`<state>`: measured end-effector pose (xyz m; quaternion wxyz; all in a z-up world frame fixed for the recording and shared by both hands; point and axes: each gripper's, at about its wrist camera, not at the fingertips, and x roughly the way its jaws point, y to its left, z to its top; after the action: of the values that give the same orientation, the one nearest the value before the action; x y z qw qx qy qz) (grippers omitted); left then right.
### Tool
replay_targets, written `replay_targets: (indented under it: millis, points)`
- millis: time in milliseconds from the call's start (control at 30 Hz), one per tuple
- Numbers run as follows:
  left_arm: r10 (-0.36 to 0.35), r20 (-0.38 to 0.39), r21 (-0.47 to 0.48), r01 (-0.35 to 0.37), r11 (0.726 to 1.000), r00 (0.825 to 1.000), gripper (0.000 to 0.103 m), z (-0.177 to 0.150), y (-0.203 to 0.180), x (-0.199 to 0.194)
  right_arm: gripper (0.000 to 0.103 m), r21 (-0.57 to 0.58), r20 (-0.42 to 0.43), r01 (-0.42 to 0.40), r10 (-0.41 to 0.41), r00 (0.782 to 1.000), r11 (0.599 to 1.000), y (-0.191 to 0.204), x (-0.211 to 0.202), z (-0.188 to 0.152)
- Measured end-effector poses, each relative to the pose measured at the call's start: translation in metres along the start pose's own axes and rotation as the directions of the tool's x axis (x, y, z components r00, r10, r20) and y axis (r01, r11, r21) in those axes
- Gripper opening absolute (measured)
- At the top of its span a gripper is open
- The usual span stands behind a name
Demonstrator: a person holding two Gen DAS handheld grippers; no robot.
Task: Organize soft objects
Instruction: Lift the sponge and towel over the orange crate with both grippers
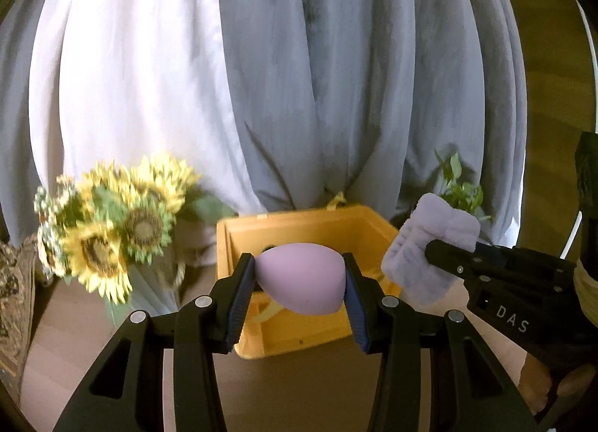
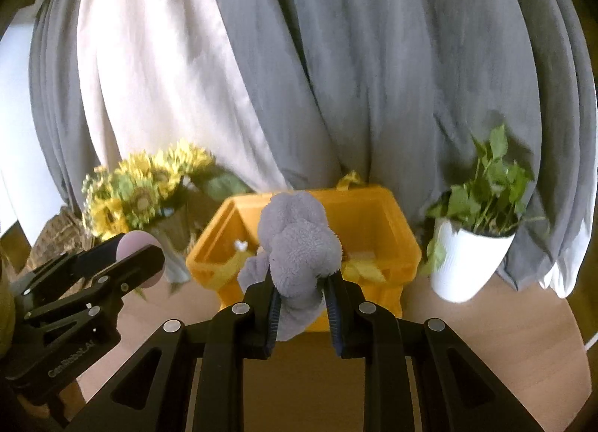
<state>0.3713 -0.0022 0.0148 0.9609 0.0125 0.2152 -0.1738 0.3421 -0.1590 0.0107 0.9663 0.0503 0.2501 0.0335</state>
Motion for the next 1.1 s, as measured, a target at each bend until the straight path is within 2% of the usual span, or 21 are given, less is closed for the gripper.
replay_targets:
  millis: [267,633,900,1100]
  points:
    - [0.002,0.063,0.014,-0.003,1.000,0.998,0.045,0.020,-0.003,-0.001,0.023,0.003,0.073,0.006,-0.006,0.997,1.000,-0.002,-0.005,0.021]
    - [0.010,0.115,0.032,-0.014,0.999,0.993,0.045,0.045,-0.005,0.014,0.023,0.006,0.127,0.010,-0.011,0.992,1.000,-0.010,0.003,0.043]
    - [0.027,0.120,0.042,-0.032,0.999,0.992,0.045,0.052,-0.001,0.031,0.023,0.002,0.131,0.012,-0.013,0.991,1.000,-0.016,0.020,0.055]
    - [0.036,0.092,0.035,-0.039,0.999,0.995,0.045,0.051,0.004,0.055,0.023,-0.001,0.115,0.017,-0.017,0.993,1.000,-0.020,0.039,0.060]
